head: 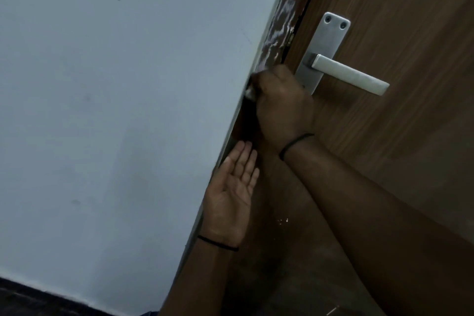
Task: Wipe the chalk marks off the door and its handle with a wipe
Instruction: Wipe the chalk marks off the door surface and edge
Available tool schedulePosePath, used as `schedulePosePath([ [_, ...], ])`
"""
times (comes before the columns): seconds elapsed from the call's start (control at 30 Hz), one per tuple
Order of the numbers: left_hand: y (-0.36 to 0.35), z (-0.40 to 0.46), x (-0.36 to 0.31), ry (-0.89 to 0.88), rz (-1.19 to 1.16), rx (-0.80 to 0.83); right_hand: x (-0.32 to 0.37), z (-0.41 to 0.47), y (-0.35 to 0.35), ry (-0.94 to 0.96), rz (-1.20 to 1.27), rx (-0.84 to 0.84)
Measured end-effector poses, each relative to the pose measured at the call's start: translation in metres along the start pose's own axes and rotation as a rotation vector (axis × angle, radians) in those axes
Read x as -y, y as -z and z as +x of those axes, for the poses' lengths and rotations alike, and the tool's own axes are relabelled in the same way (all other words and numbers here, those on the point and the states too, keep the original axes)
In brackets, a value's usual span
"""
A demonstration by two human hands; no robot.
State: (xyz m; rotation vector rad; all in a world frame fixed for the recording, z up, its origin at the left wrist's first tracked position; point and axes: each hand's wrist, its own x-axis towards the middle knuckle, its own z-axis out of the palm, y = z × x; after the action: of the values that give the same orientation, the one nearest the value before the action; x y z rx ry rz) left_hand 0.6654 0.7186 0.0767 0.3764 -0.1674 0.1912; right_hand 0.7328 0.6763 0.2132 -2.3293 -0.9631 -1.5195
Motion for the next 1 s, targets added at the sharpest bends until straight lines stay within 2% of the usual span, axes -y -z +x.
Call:
schedulePosePath([
  [0.13,0.002,-0.002,-0.005,-0.004,-0.002,0.008,-0.01,-0.014,0.008,0.094,-0.052,0.068],
  [0.3,0.002,-0.002,-0.002,-0.001,0.032,0.012,-0.007,0.015,0.01,-0.082,-0.022,-0.077],
  [0.47,-0.003,-0.007,-0.002,-0.024,0.143,0.046,-0.004,-0.002,0.011,0.06,-0.035,0.064],
  [0.57,-0.009,-0.011,-0.004,-0.075,0.228,0.045,-0.014,0.013,0.017,-0.032,-0.068,-0.056],
  [0.7,-0.03,-0.011,-0.001,-0.146,0.466,-0.059,0.0,0.008,0.007,-0.066,-0.096,-0.017],
  [0.83,-0.047,-0.006,-0.012,-0.451,1.027,-0.179,-0.008,-0.004,0.01,-0.103,-0.002,0.087],
  [0.9,-0.052,0.002,-0.016,-0.589,1.234,-0.187,-0.011,-0.003,0.012,-0.092,0.068,0.148],
  [1.0,-0.065,0.014,-0.021,-0.689,1.347,-0.095,-0.012,-0.002,0.026,-0.115,0.229,0.242],
])
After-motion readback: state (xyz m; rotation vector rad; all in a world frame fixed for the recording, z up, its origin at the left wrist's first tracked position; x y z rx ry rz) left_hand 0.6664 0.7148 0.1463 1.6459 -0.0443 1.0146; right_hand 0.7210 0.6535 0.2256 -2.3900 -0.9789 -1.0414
